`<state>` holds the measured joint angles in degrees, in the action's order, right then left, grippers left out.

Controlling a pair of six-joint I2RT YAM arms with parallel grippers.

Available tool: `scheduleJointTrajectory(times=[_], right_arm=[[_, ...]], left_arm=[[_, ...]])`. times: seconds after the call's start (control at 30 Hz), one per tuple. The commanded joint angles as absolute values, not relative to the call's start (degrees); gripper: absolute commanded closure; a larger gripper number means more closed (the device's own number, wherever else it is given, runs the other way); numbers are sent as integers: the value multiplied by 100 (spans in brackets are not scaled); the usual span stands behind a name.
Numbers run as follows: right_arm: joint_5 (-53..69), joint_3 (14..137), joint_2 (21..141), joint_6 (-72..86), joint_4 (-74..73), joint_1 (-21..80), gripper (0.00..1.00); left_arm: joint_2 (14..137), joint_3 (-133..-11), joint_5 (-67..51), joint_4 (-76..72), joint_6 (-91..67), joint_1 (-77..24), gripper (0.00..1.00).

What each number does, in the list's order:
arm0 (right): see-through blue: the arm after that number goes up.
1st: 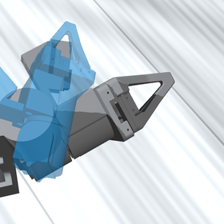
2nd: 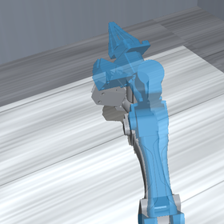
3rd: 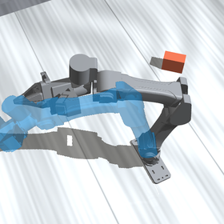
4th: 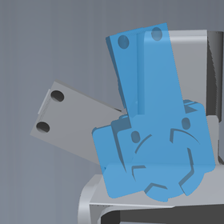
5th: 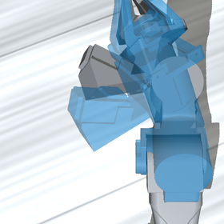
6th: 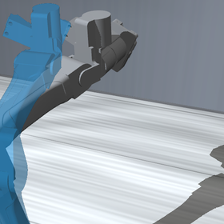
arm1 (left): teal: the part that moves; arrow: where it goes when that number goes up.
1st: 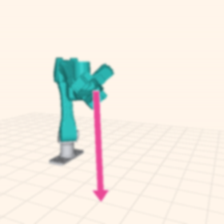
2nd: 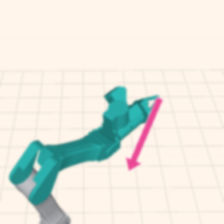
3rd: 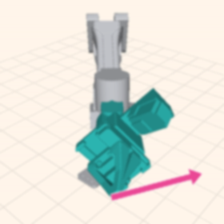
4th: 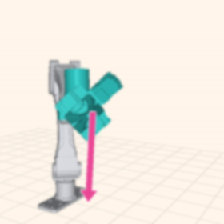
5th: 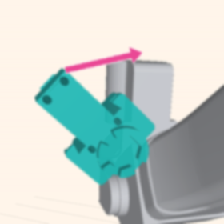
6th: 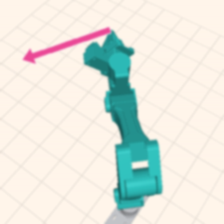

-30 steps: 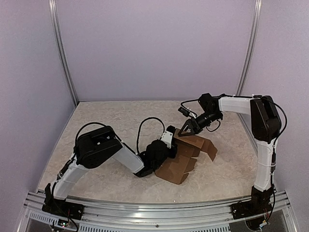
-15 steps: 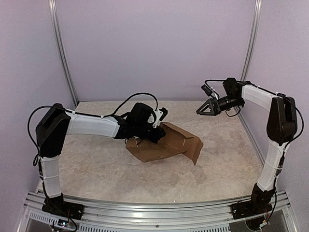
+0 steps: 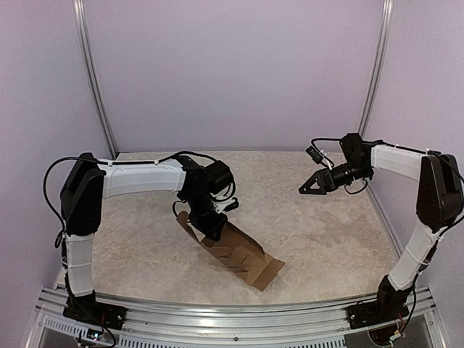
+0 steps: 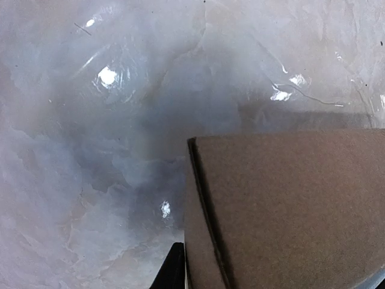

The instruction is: Fold the paper box

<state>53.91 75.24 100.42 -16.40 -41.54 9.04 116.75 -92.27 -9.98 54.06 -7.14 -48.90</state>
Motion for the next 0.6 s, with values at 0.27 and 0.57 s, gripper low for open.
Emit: scheduleJointTrajectory(times=[0.27,0.57], right_arm=[[4394,6405,8874,-1580,-3520,1525,0],[3500,6136,8539,-1797,-3329,2136,0]], left_arm=[[11703,-9832,-1231,5684,-719,-4996,76],[11181,-8887,-733,4465,-862,-5027,86]])
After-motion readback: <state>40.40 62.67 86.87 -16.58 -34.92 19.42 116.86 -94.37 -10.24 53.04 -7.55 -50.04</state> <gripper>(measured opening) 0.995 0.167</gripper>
